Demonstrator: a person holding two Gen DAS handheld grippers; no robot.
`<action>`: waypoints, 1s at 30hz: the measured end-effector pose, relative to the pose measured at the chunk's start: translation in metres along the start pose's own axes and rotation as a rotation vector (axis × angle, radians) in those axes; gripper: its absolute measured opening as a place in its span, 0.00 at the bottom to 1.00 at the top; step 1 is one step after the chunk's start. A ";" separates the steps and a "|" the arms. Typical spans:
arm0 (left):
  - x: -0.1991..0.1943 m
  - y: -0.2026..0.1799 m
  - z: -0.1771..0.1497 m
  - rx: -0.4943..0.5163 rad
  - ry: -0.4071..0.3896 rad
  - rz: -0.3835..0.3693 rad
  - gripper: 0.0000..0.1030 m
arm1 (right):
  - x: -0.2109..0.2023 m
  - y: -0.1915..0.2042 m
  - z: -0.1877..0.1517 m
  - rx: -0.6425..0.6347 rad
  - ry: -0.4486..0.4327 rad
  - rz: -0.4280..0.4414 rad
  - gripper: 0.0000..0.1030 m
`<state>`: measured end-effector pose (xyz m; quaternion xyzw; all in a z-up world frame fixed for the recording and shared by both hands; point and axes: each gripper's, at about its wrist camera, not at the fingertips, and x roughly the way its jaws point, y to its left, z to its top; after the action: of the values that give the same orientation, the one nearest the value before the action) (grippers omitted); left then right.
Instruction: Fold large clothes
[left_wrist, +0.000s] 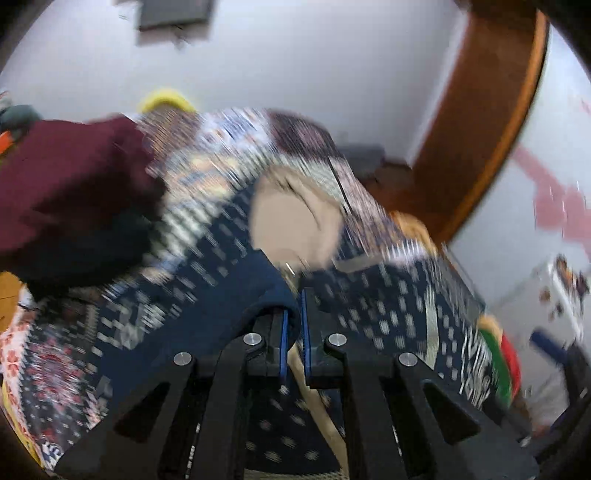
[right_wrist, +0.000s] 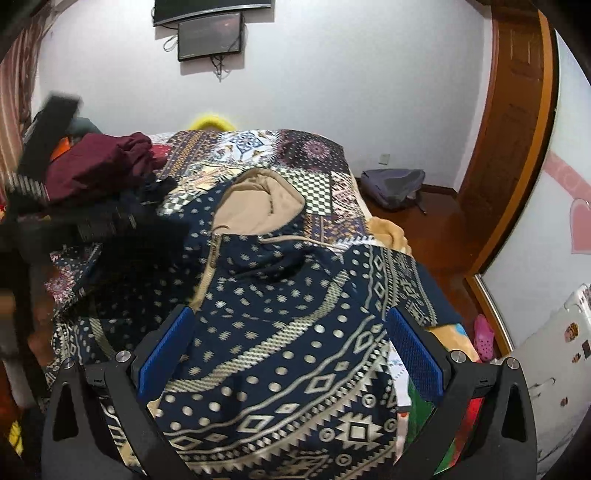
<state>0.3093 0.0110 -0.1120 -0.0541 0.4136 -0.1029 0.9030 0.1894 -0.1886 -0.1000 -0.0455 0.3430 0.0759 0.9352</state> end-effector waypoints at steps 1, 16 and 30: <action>0.010 -0.008 -0.008 0.023 0.039 -0.005 0.05 | 0.001 -0.004 -0.001 0.007 0.006 -0.003 1.00; 0.024 -0.015 -0.080 0.095 0.258 -0.065 0.45 | 0.013 -0.016 -0.001 0.018 0.067 0.003 1.00; -0.078 0.083 -0.081 0.018 0.019 0.160 0.67 | 0.027 0.073 0.046 -0.242 0.045 0.154 1.00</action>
<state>0.2099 0.1085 -0.1227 -0.0118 0.4241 -0.0347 0.9049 0.2266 -0.1074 -0.0849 -0.1330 0.3547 0.1871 0.9064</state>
